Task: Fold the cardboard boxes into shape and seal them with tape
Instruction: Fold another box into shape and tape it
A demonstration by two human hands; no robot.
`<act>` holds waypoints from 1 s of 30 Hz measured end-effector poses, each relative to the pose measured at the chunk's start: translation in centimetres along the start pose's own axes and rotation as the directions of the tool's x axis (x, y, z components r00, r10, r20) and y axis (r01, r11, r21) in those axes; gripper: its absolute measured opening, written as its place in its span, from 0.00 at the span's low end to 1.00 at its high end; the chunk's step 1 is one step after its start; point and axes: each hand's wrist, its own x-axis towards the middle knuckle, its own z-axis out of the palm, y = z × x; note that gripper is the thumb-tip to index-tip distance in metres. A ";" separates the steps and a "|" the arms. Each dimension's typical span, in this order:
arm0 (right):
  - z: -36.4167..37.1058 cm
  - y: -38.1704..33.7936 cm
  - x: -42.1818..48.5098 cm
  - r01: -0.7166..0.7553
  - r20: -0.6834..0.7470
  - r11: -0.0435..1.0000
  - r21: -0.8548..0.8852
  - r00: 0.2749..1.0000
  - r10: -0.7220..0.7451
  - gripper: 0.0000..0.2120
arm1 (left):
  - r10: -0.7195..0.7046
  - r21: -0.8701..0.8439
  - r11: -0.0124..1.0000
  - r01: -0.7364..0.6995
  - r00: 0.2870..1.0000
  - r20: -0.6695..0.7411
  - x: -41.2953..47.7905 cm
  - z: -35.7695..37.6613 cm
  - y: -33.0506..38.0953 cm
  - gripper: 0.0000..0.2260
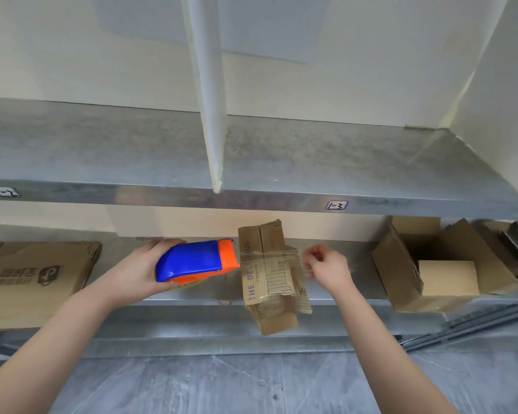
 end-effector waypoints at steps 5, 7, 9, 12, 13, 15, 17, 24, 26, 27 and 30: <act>0.6 -0.2 0.9 -0.024 0.038 0.996 -0.086 0.999 0.028 0.03 | -0.027 -0.017 0.999 0.028 0.999 0.046 1.0 0.7 -1.3 0.29; 1.0 0.5 1.4 -0.030 0.045 0.992 -0.122 0.998 0.035 0.03 | -0.044 -0.034 0.998 0.046 0.998 0.051 1.3 1.3 -1.3 0.29; 1.7 1.4 1.6 -0.028 0.045 0.989 -0.148 0.998 0.035 0.02 | -0.049 -0.038 0.998 0.051 0.998 0.045 1.7 2.2 -1.2 0.30; 3.1 2.6 0.8 -0.045 0.008 0.992 -0.117 0.999 0.046 0.04 | -0.067 -0.035 0.997 0.068 0.997 0.043 2.1 3.4 -0.9 0.32; 3.6 2.9 0.5 -0.047 -0.005 0.994 -0.099 0.999 0.047 0.06 | -0.073 -0.036 0.997 0.075 0.996 0.043 2.2 3.7 -0.8 0.33; 4.1 3.2 0.1 -0.042 -0.021 0.998 -0.042 0.999 0.042 0.07 | -0.076 -0.034 0.996 0.078 0.996 0.041 2.2 4.0 -0.5 0.34; 4.2 3.2 0.1 -0.036 -0.026 0.999 0.011 0.999 0.036 0.09 | -0.080 -0.032 0.996 0.081 0.996 0.034 2.2 4.0 -0.5 0.34; 2.8 4.2 -0.2 0.115 0.055 0.993 -0.020 0.992 -0.114 0.19 | -0.083 0.005 0.997 0.083 0.996 0.022 2.2 3.7 -0.3 0.34; 1.6 4.3 -0.8 0.232 0.229 0.971 -0.057 0.950 -0.214 0.30 | -0.085 0.019 0.996 0.084 0.996 0.021 2.3 3.6 -0.3 0.35; 1.3 4.1 -1.1 0.305 0.313 0.946 -0.106 0.914 -0.259 0.37 | -0.082 0.024 0.996 0.082 0.996 0.019 2.4 3.5 -0.2 0.36; 1.4 3.4 -1.2 0.458 0.430 0.846 -0.272 0.845 -0.319 0.47 | -0.064 0.035 0.997 0.063 0.998 0.021 2.7 3.2 0.4 0.35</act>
